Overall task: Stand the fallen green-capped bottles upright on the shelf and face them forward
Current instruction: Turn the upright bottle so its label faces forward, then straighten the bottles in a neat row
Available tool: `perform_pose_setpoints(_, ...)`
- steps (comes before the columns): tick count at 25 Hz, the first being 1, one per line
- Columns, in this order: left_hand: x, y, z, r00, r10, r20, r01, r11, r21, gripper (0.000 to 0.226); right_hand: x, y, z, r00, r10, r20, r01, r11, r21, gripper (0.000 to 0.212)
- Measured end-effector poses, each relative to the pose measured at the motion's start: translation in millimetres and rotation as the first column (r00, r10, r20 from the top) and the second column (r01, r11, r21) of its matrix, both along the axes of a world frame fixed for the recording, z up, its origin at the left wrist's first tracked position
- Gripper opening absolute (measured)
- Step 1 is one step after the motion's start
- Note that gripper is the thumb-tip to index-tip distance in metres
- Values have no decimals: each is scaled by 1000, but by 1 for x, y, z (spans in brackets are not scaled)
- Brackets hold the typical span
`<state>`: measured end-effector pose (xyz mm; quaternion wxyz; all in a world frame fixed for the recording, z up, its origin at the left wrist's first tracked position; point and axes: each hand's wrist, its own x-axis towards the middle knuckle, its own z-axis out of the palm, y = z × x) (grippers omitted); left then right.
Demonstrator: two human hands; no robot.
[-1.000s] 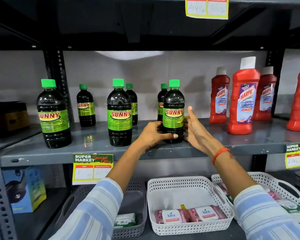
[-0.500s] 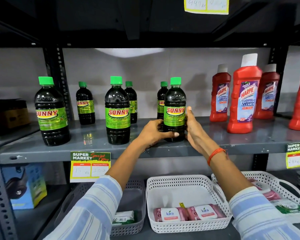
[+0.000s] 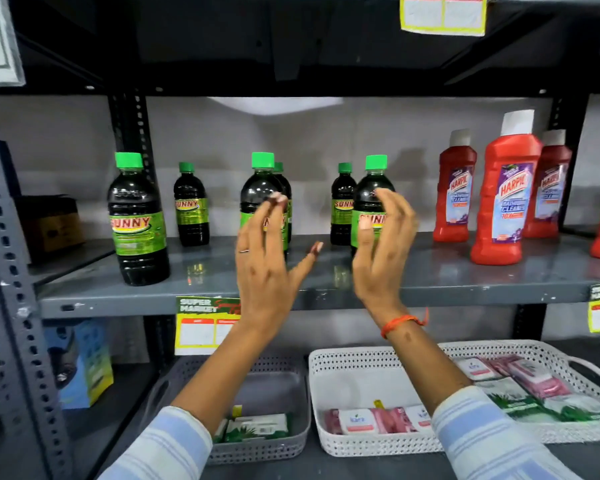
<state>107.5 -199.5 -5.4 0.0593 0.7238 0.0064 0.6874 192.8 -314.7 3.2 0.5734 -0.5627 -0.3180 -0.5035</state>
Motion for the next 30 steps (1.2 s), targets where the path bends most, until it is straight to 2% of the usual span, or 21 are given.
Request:
perform_pose_setpoints(1,-10,14,1,999,47,-23,-49,996,-75,84,-13,16,1,997,66,29,-64,994,-90,42)
perform_pose_setpoints(2,-18,30,4,993,8,-116,-34,975,-218,94,-21,32,3,985,164,-52,-171,970,-173,39)
perform_pose_setpoints(3,-22,43,7,965,-122,-233,29,929,-368,99,-26,48,5,942,253,-223,-302,925,-230,37)
perform_pose_setpoints(4,-25,58,9,904,-286,-316,103,866,-489,94,-28,63,7,844,323,-428,-452,858,-243,41)
perform_pose_setpoints(5,-26,71,9,819,-443,-364,171,795,-581,78,-32,74,9,714,356,-603,-576,789,-215,49)
perform_pose_setpoints(6,-24,80,9,748,-543,-382,229,751,-619,59,-33,81,9,605,364,-708,-651,739,-176,61)
perform_pose_setpoints(7,-20,86,7,726,-565,-391,260,753,-605,44,-31,85,8,552,362,-751,-684,712,-160,70)
perform_pose_setpoints(8,-19,91,7,724,-570,-389,283,759,-586,36,-30,88,9,538,360,-762,-697,698,-163,73)
perform_pose_setpoints(10,-16,93,6,711,-585,-389,313,759,-571,31,-34,84,11,549,360,-755,-686,709,-161,62)
perform_pose_setpoints(14,-15,92,13,576,-705,-415,378,679,-629,26,-35,83,10,517,413,-750,-669,741,-53,52)
perform_pose_setpoints(16,-16,90,16,546,-706,-451,369,686,-628,24,-33,84,9,500,416,-760,-670,742,-34,54)
perform_pose_setpoints(23,-16,90,16,543,-684,-488,339,710,-617,31,-27,82,7,510,425,-748,-693,718,-65,31)
perform_pose_setpoints(25,-16,88,14,547,-671,-501,336,724,-603,37,-26,81,6,514,419,-748,-688,722,-68,30)
perform_pose_setpoints(27,-18,85,9,581,-671,-461,345,716,-607,57,-27,80,5,515,434,-739,-684,728,-49,38)
perform_pose_setpoints(28,-22,83,6,635,-638,-435,326,732,-598,68,-29,81,5,524,436,-731,-667,744,-35,43)
perform_pose_setpoints(30,-37,82,-3,793,-468,-390,269,843,-466,70,-36,83,2,595,426,-681,-563,826,26,48)
